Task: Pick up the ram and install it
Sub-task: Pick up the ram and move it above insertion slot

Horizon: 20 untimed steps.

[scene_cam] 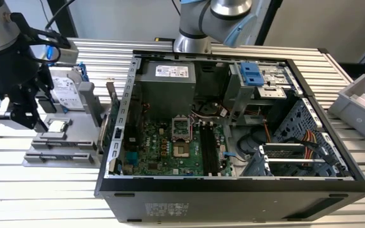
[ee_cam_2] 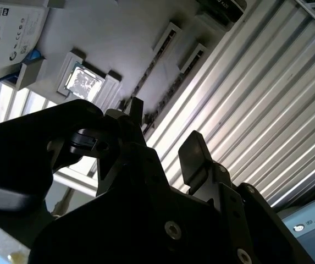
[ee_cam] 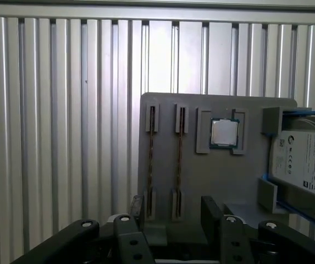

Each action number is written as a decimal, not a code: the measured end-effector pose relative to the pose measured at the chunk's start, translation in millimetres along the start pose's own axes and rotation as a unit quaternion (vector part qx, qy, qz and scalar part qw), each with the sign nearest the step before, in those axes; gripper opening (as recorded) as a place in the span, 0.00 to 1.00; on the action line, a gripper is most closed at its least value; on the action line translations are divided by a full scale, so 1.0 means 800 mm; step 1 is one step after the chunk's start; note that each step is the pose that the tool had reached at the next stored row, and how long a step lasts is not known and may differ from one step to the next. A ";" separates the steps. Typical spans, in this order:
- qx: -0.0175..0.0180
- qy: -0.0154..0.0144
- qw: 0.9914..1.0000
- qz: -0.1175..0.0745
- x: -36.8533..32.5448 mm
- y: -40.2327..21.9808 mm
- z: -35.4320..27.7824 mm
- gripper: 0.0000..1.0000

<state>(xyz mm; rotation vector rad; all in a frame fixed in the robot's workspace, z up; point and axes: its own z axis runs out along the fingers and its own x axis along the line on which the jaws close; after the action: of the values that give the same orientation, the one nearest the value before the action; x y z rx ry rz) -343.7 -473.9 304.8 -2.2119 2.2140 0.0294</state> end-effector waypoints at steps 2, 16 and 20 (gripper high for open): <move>0.000 0.000 1.000 0.000 0.0000 0.0000 0.0011 1.00; 0.000 0.000 1.000 0.000 0.0002 0.0000 0.0082 1.00; 0.000 0.000 1.000 0.000 0.0002 0.0000 0.0103 1.00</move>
<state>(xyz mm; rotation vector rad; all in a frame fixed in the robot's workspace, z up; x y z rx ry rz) -343.8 -473.9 296.5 -2.2120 2.2141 0.0294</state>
